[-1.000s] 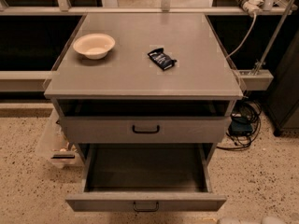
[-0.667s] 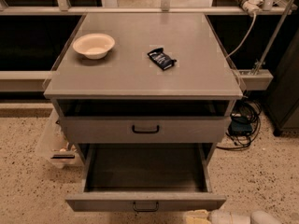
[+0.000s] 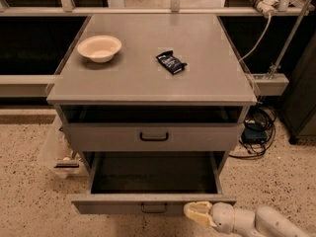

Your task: Close middle drawer

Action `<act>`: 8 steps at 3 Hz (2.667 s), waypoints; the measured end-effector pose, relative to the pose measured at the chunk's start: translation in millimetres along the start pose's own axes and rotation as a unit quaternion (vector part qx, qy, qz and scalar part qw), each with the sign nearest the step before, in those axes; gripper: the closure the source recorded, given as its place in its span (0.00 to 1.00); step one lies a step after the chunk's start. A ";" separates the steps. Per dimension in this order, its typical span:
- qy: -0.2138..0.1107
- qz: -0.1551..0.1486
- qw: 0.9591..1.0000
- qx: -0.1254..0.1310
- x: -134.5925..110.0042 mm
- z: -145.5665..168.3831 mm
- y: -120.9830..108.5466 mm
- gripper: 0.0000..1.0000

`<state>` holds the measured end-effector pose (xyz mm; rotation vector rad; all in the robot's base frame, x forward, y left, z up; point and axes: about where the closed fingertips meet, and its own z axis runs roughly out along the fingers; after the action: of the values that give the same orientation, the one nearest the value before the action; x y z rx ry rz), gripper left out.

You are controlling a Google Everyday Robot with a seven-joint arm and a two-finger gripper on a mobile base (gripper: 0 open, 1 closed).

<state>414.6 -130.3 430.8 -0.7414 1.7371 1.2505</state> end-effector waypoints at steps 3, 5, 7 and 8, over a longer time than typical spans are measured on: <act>0.001 -0.052 0.993 0.104 -12.8 -4.3 -35.9 1.00; -0.019 -0.110 0.956 0.270 -21.4 -27.8 -92.4 1.00; -0.052 -0.125 0.931 0.340 -43.1 -32.1 -144.4 1.00; -0.053 -0.127 0.933 0.333 -47.7 -30.2 -147.2 1.00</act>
Offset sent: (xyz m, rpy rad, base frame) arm 0.0245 -0.0077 0.0041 -0.0428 -0.0606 -0.0865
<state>551.0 -207.2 412.1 -0.4575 1.7523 0.4561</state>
